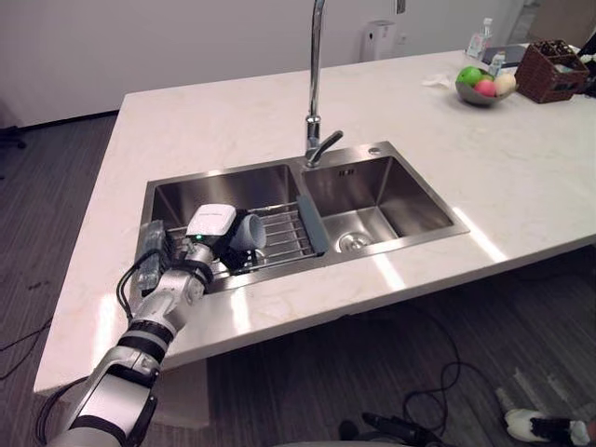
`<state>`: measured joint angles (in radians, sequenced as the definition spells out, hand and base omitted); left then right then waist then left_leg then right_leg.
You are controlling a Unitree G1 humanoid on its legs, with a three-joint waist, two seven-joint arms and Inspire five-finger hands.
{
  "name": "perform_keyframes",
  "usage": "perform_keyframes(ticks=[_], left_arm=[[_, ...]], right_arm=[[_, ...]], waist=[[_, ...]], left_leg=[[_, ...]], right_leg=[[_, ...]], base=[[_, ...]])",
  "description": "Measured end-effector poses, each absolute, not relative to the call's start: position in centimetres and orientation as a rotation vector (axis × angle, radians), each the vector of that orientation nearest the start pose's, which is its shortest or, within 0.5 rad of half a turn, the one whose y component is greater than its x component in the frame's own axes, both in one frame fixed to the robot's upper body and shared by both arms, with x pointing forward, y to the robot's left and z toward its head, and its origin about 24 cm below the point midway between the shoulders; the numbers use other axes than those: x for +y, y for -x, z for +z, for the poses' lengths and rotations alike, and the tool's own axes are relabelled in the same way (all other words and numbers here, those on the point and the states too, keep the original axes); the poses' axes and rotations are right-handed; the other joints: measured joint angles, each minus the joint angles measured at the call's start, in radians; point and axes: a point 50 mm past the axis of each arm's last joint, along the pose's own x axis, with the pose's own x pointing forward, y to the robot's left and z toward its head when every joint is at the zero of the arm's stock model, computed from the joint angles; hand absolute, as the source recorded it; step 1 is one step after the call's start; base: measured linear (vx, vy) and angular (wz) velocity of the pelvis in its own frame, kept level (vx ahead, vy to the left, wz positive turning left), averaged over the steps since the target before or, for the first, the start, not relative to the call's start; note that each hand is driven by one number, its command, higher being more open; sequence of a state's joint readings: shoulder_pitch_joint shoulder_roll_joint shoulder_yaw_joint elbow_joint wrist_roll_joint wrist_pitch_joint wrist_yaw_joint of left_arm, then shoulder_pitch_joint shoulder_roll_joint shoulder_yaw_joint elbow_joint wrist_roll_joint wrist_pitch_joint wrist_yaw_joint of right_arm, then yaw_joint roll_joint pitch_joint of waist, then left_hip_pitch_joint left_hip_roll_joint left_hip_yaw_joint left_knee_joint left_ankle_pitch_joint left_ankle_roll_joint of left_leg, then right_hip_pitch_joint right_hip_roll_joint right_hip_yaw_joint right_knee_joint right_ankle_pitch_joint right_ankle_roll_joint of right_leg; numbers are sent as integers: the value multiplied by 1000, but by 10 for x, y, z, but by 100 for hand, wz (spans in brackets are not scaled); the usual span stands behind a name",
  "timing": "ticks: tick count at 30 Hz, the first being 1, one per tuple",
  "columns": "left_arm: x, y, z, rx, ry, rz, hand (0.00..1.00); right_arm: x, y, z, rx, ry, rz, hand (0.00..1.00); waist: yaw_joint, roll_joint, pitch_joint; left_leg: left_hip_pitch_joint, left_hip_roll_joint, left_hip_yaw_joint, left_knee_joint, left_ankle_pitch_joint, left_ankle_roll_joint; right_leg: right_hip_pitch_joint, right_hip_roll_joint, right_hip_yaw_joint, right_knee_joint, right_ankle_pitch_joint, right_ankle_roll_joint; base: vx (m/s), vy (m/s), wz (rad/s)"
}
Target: Walk over to the sink, pick up the cup, carry it to the dishwasher, place the cup inside the dishwasher, then close the dishwasher door
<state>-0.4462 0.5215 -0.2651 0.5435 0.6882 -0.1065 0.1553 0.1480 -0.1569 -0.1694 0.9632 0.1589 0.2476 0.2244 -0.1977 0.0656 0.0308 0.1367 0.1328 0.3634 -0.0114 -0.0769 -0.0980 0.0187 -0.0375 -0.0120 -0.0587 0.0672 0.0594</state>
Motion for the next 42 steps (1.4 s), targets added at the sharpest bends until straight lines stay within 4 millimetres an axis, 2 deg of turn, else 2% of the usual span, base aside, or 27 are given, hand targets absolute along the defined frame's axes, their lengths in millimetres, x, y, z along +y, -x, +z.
perform_keyframes(ticks=[5, 7, 8, 10, 13, 17, 19, 23, 26, 27, 29, 30, 31, 32, 33, 34, 35, 36, 38, 39, 40, 41, 42], left_arm=[[217, -315, 94, -213, -904, 58, 0], [222, -300, 109, -291, -682, 137, 0], [223, -295, 112, -307, -609, 155, 0], [221, -277, 119, -365, -330, 206, 0], [215, -254, 116, -392, -120, 238, 0], [212, -236, 105, -366, -41, 257, 0], [214, -233, 101, -348, -31, 280, 0], [214, -221, 91, -317, -39, 323, 0], [216, -206, 89, -311, -72, 354, 0], [218, -202, 89, -312, -72, 371, 0], [224, -197, 94, -333, -77, 406, 0], [227, -195, 98, -351, -77, 433, 0], [228, -194, 100, -362, -64, 457, 0], [228, -194, 100, -368, -53, 463, 0], [226, -194, 101, -383, -40, 464, 0], [223, -194, 104, -414, -35, 448, 0], [220, -193, 106, -434, -30, 438, 0], [217, -192, 105, -446, -21, 424, 0], [208, -190, 108, -482, -6, 383, 0], [203, -190, 113, -515, 3, 352, 0], [199, -190, 119, -555, 1, 319, 0], [197, -190, 120, -562, -4, 302, 0], [196, -190, 120, -559, -3, 299, 0]], right_arm=[[-221, -56, -162, 1287, -278, -185, 100], [-221, -54, -163, 1292, -277, -193, 100], [-221, -54, -162, 1291, -278, -199, 100], [-220, -48, -163, 1299, -299, -238, 100], [-219, -44, -164, 1327, -296, -260, 100], [-214, -40, -166, 1364, -307, -259, 100], [-213, -41, -166, 1370, -306, -251, 100], [-215, -40, -166, 1380, -282, -226, 100], [-216, -42, -165, 1389, -231, -165, 100], [-216, -45, -165, 1394, -200, -123, 100], [-215, -50, -164, 1397, -153, -53, 100], [-216, -56, -164, 1388, -131, -11, 100], [-218, -62, -163, 1387, -108, 7, 100], [-219, -61, -164, 1395, -104, 3, 100], [-221, -60, -164, 1399, -110, -14, 100], [-223, -63, -164, 1393, -119, -48, 100], [-227, -66, -163, 1382, -126, -73, 100], [-235, -66, -161, 1375, -123, -103, 100], [-248, -64, -157, 1363, -98, -132, 100], [-257, -66, -153, 1347, -73, -146, 100], [-258, -72, -152, 1329, -64, -148, 100], [-255, -77, -152, 1321, -76, -146, 100], [-252, -78, -153, 1321, -85, -144, 100]], waist=[[54, -3, -1], [74, -5, -3], [78, -6, -3], [109, -12, -7], [141, -26, -15], [183, -52, -29], [189, -58, -33], [205, -59, -33], [236, -60, -31], [256, -59, -26], [267, -60, -9], [282, -57, 11], [297, -55, 22], [297, -59, 25], [293, -71, 35], [290, -80, 42], [292, -87, 56], [291, -92, 61], [289, -65, 45], [285, -35, 34], [256, -36, 33], [236, -41, 24], [229, -36, 19]], left_leg=[[-2, 3, -35, 6, 3, 2], [-7, 2, -57, -5, 14, 4], [-7, 1, -59, -10, 18, 4], [-14, -1, -75, -13, 21, 5], [-21, -3, -100, -11, 21, 5], [-29, -6, -125, -5, 21, 6], [-41, -8, -140, 4, 20, 7], [-70, -13, -194, 36, 15, 15], [-113, -16, -272, 66, 18, 17], [-133, -19, -315, 69, 28, 16], [-170, -29, -403, 67, 61, 13], [-188, -35, -442, 53, 92, 12], [-201, -47, -432, 15, 146, 36], [-201, -59, -416, -22, 189, 63], [-194, -66, -327, -55, 175, 166], [-256, -29, -106, 103, 88, 210], [-281, 12, 23, 243, 40, 232], [-275, 74, 147, 391, 4, 230], [-233, 176, 229, 510, 6, 224], [-229, 192, 221, 508, 6, 182], [-243, 143, 232, 449, -8, 201], [-235, 84, 211, 330, -4, 194], [-227, 56, 211, 263, 1, 187]], right_leg=[[16, -2, -34, 11, -13, -4], [17, -5, -55, 12, -17, -4], [17, -5, -59, 12, -17, -4], [17, -8, -73, 11, -22, -4], [25, -12, -91, 11, -28, -2], [35, -16, -111, 11, -32, -2], [36, -19, -124, 10, -32, -2], [49, -26, -172, 21, -49, 1], [50, -31, -245, 55, -76, -1], [53, -32, -284, 62, -85, -1], [62, -34, -352, 67, -99, -7], [65, -35, -404, 82, -115, -13], [68, -46, -477, 104, -128, -25], [69, -62, -520, 114, -134, -28], [73, -85, -594, 125, -138, -31], [77, -118, -691, 140, -140, -30], [89, -147, -744, 155, -140, -30], [108, -186, -802, 180, -140, -30], [130, -215, -871, 219, -144, -25], [134, -221, -892, 248, -160, -9], [122, -236, -885, 245, -179, 6], [110, -227, -873, 223, -172, 2], [105, -227, -879, 211, -159, 5]], base=[[-39, -29, 22], [-30, -29, 26], [-17, -23, 19], [-6, -15, 20], [15, -5, 23], [-6, -3, 19], [-46, -3, 21], [-42, -12, 41], [-37, -42, 78], [-52, -47, 115], [-75, -58, 143], [-133, -81, 161], [-149, -75, 172], [-162, -25, 181], [-122, 48, 208], [-107, 70, 223], [-80, 110, 219], [-70, 124, 166], [-74, 217, 129], [-106, 359, 144], [-131, 377, 172], [-149, 380, 163], [-134, 293, 137]])
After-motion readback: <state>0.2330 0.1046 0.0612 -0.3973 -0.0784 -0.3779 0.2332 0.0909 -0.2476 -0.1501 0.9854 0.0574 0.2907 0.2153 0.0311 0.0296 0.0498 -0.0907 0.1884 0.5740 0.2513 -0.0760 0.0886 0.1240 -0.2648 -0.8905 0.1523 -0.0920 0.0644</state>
